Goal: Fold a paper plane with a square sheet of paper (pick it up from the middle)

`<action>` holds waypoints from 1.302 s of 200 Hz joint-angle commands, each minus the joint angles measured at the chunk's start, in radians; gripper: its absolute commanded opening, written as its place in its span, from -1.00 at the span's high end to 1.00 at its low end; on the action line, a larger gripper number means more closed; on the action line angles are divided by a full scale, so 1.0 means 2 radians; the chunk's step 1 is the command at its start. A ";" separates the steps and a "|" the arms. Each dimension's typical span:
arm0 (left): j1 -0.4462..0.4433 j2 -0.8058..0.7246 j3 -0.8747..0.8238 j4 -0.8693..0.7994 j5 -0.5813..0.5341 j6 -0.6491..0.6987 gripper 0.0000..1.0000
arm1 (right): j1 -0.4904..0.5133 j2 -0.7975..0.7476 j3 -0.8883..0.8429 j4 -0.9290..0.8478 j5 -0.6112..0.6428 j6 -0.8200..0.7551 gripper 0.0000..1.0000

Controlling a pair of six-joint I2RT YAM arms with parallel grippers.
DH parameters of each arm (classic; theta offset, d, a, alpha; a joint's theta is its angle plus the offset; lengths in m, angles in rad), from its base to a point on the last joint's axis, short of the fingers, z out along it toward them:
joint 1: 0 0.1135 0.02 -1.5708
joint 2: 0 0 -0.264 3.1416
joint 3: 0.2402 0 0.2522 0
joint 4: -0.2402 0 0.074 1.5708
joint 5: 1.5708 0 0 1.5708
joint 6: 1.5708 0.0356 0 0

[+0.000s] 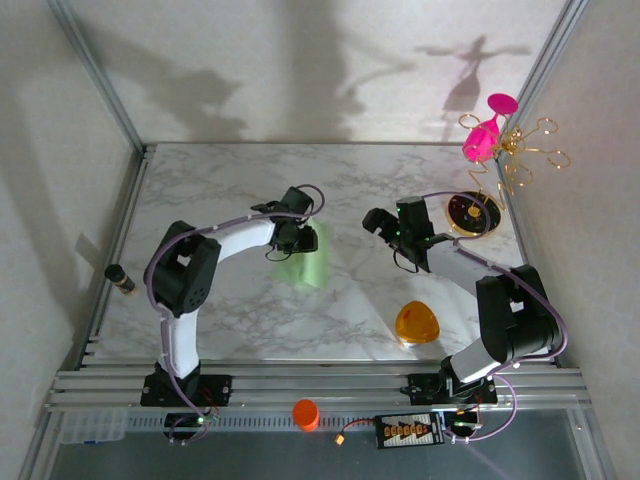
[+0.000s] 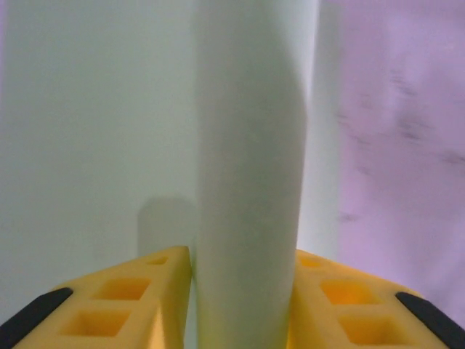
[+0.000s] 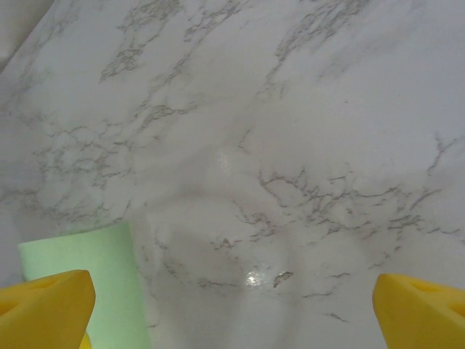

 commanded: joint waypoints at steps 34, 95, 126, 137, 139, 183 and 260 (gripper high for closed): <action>0.020 -0.092 -0.058 0.133 0.170 -0.095 0.32 | -0.009 0.001 -0.012 0.066 -0.075 -0.001 -0.97; 0.041 -0.039 -0.081 0.138 0.150 -0.090 0.38 | -0.010 0.033 -0.015 0.114 -0.160 -0.011 -0.86; 0.045 -0.013 -0.077 0.105 0.101 -0.063 0.44 | -0.008 0.048 -0.013 0.113 -0.173 -0.014 -0.76; 0.045 -0.006 -0.079 0.101 0.085 -0.063 0.48 | -0.007 0.051 -0.011 0.110 -0.173 -0.014 -0.72; 0.045 -0.006 -0.080 0.102 0.084 -0.063 0.48 | -0.007 0.051 -0.011 0.110 -0.173 -0.015 -0.72; 0.045 -0.002 -0.096 0.103 0.048 -0.073 0.55 | -0.003 0.063 -0.010 0.106 -0.165 -0.025 -0.64; 0.044 0.011 -0.090 0.078 0.037 -0.051 0.57 | 0.058 0.151 0.090 0.044 -0.216 -0.084 0.37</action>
